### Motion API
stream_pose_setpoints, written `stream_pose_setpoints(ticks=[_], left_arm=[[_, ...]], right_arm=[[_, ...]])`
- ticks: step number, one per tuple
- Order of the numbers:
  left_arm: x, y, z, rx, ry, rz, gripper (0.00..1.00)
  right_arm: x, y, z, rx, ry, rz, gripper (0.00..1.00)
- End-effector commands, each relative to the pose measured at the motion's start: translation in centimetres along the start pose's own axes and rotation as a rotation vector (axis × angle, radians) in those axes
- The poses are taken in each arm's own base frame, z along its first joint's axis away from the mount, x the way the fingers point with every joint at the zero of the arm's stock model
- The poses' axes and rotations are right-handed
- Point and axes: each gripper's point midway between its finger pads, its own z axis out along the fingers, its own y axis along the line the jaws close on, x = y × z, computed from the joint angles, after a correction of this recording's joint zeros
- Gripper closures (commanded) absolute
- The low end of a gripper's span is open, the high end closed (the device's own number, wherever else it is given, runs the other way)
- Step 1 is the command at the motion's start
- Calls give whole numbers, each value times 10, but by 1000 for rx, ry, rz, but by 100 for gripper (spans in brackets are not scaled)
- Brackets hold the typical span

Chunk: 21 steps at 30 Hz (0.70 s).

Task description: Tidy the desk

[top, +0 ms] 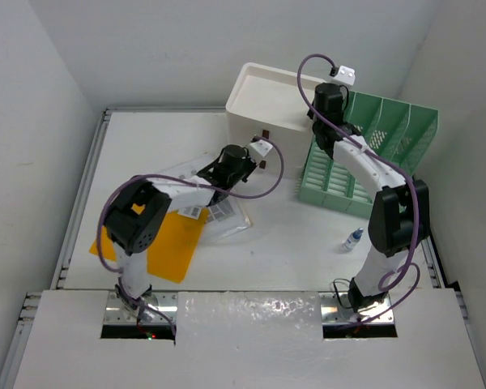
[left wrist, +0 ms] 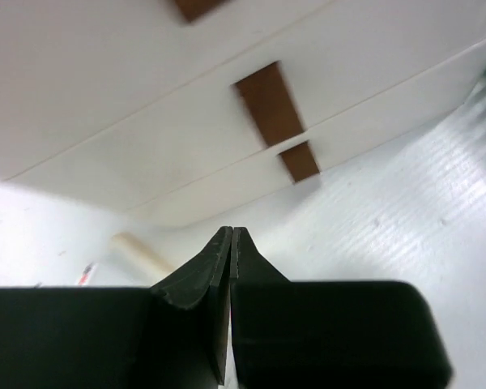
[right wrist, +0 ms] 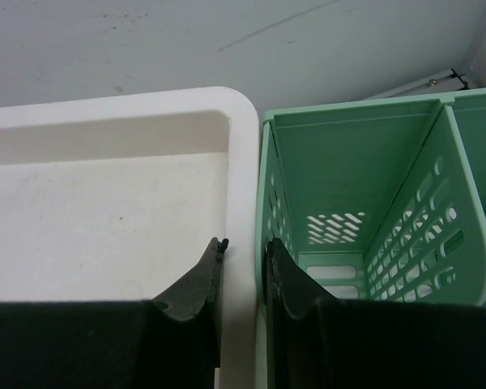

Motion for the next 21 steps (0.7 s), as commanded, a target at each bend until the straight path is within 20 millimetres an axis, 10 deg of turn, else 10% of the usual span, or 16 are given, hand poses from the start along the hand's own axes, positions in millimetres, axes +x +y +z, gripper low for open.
stream_pose_setpoints(ticks=[1, 9, 11, 16, 21], left_arm=[[-23, 13, -32, 34, -63, 13, 100], [-26, -20, -23, 192, -12, -18, 100], [-21, -26, -7, 208, 36, -65, 72], [-7, -37, 30, 168, 20, -213, 45], [-18, -9, 43, 0, -77, -321, 38]], right_arm=[[60, 0, -12, -2, 200, -113, 100], [60, 5, -11, -22, 193, -92, 100], [62, 4, -12, -24, 192, -86, 100], [63, 6, -12, -50, 178, -81, 100], [58, 9, -13, -68, 157, -88, 100]])
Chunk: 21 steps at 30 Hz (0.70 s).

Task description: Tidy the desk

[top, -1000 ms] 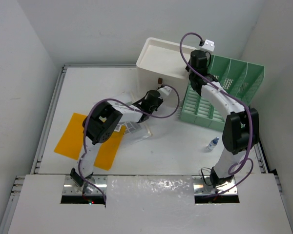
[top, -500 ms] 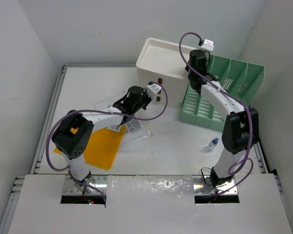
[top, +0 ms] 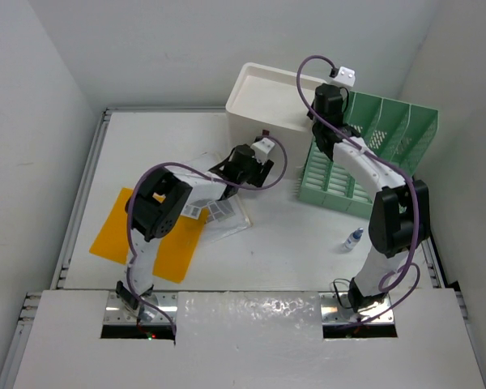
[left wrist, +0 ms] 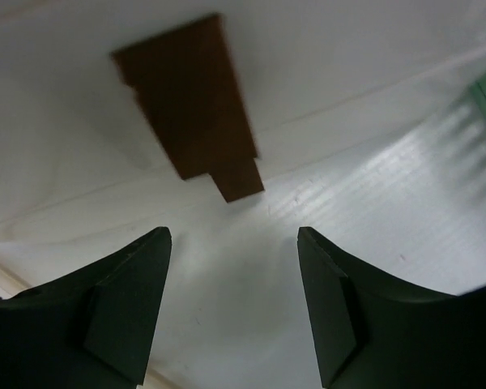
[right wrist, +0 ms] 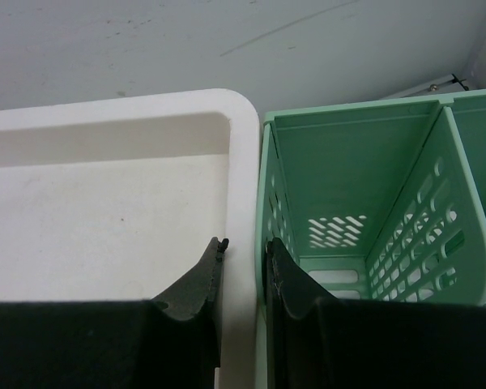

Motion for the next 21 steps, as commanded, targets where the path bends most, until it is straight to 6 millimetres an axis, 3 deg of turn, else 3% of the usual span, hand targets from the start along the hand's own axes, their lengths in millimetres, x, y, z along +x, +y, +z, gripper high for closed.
stream_pose_setpoints(ticks=[1, 9, 12, 18, 21], left_arm=[[-51, 19, 3, -103, -187, -126, 39], [-49, 7, 23, -54, -194, -170, 39], [-59, 9, 33, -60, -216, -167, 39], [-75, 33, 27, -184, -281, -149, 41], [-87, 34, 23, -181, -314, -137, 41]], right_arm=[[58, 8, -13, -64, 173, -94, 100], [61, 9, -12, -75, 162, -96, 100], [65, 8, -11, -73, 164, -98, 100], [65, 9, -11, -76, 165, -99, 100], [66, 9, -11, -80, 170, -109, 100]])
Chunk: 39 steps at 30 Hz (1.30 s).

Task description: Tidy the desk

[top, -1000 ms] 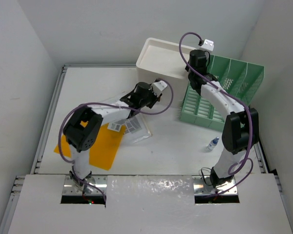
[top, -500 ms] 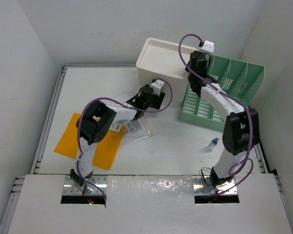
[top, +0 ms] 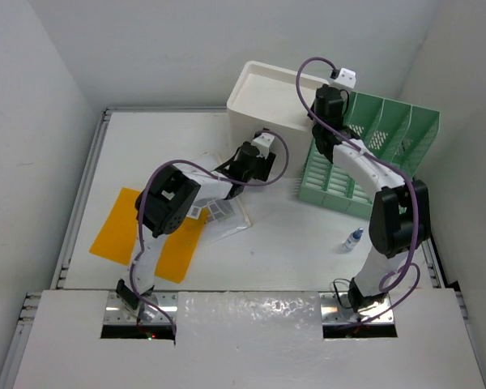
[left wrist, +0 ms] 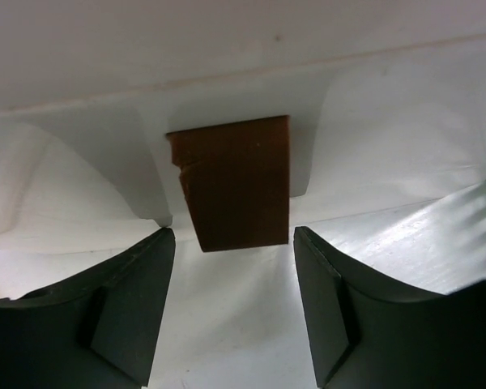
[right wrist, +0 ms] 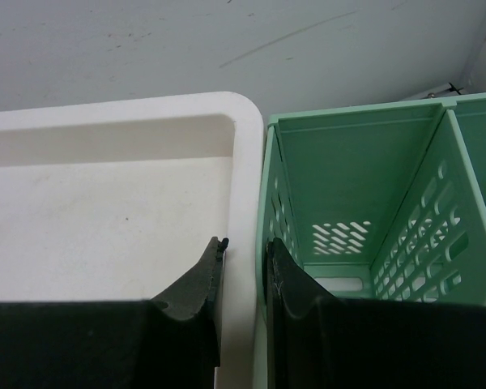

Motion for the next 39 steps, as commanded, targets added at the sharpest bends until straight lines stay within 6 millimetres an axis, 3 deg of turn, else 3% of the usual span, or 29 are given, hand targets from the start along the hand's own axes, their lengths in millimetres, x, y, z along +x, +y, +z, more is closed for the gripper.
stream_pose_setpoints(ticks=[1, 4, 7, 12, 18, 24, 29, 39], left_arm=[[-78, 12, 2, -43, -233, -12, 42], [-81, 9, 4, -31, -238, -16, 51], [-81, 10, 7, -42, -241, -16, 68], [-77, 7, 15, -32, -239, 12, 74], [-85, 5, 16, -17, -251, 25, 99], [-92, 11, 11, -47, -268, 47, 100], [-88, 6, -6, 27, -229, 135, 100], [-46, -1, -40, 137, -96, 166, 100]], right_arm=[[67, 12, -14, -86, 206, -115, 100], [67, 12, -13, -86, 207, -116, 100], [68, 12, -13, -87, 209, -115, 100], [71, 12, -13, -88, 215, -117, 100], [75, 14, -11, -91, 223, -115, 100], [75, 12, -12, -87, 227, -121, 100], [72, 12, -10, -81, 226, -126, 100], [65, 13, -11, -83, 214, -116, 100]])
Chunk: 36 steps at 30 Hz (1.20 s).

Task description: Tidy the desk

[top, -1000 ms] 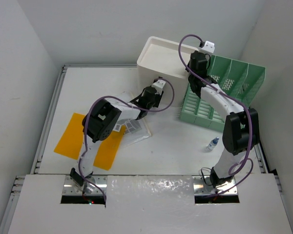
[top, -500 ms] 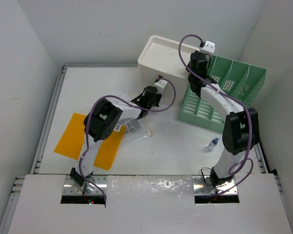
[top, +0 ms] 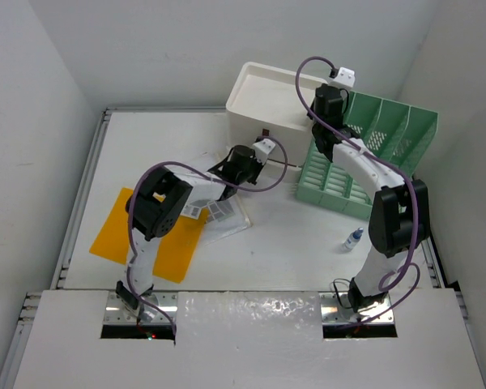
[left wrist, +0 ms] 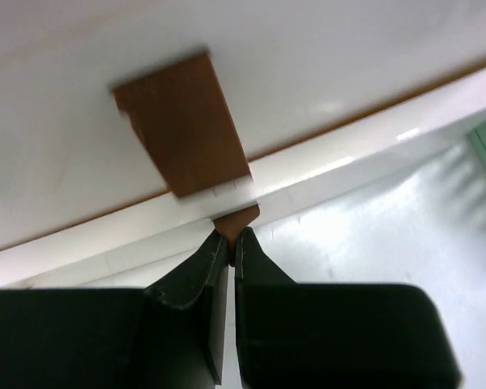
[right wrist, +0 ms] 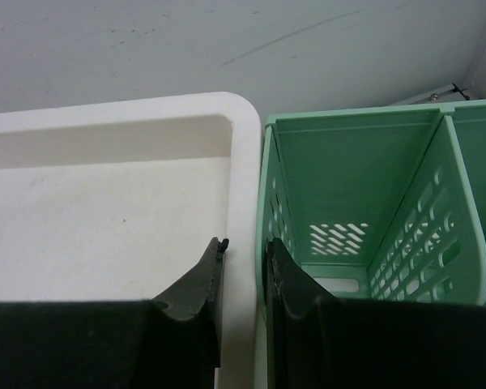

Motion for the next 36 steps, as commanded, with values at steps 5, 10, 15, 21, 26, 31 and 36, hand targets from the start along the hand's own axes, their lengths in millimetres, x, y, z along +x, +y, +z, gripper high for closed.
stream_pose_setpoints(ticks=[5, 10, 15, 21, 26, 31, 36], left_arm=[[-32, 14, -40, -19, -83, 60, 100], [-3, 8, -75, 13, -6, 80, 100], [18, 3, -114, 50, 52, 100, 100], [-8, -30, -141, 209, 54, 242, 45], [-79, -46, -177, 320, -108, 228, 14], [-114, -64, -214, 449, -125, 177, 11], [-87, -56, -226, 425, 8, 197, 11]], right_arm=[[63, 13, -10, -74, 203, -96, 100], [64, 9, -11, -49, 217, -105, 100], [61, 10, -10, -53, 216, -106, 100], [48, 20, -16, -121, 230, -142, 99], [7, 32, -36, -236, 247, -202, 45], [-31, -2, -95, -252, 355, -383, 3], [-16, -55, -185, -255, 562, -514, 1]])
